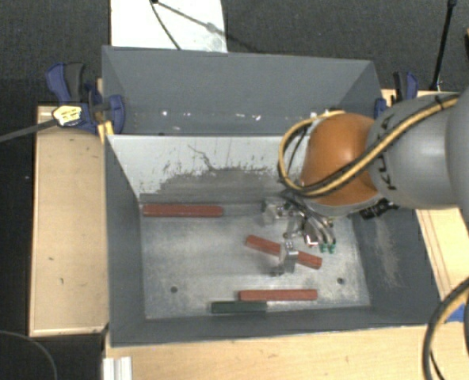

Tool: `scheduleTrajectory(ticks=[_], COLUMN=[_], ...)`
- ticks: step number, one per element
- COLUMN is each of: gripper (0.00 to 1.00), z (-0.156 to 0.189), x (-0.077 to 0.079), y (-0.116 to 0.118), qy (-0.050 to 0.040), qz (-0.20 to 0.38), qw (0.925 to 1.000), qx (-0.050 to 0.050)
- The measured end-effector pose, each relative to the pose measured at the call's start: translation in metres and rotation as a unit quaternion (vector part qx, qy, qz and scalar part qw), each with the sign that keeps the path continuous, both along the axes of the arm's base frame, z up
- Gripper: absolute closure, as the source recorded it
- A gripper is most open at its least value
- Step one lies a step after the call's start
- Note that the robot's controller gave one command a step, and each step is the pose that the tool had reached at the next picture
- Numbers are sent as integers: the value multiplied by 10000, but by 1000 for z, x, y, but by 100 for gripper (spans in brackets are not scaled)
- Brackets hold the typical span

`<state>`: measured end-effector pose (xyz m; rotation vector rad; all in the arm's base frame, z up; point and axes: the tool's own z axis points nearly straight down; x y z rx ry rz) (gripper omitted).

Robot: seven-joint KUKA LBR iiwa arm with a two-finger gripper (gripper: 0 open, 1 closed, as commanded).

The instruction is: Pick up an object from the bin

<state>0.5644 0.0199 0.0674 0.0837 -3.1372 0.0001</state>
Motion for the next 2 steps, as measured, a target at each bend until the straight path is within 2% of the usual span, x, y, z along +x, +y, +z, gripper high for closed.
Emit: scheduleTrajectory(ticks=[1,2], gripper=[100,100], z=[3,141], x=[2,-4], y=[1,-11], qy=[-27,-66], qz=[-24,-419], qw=[10000,9991], qx=[7,4])
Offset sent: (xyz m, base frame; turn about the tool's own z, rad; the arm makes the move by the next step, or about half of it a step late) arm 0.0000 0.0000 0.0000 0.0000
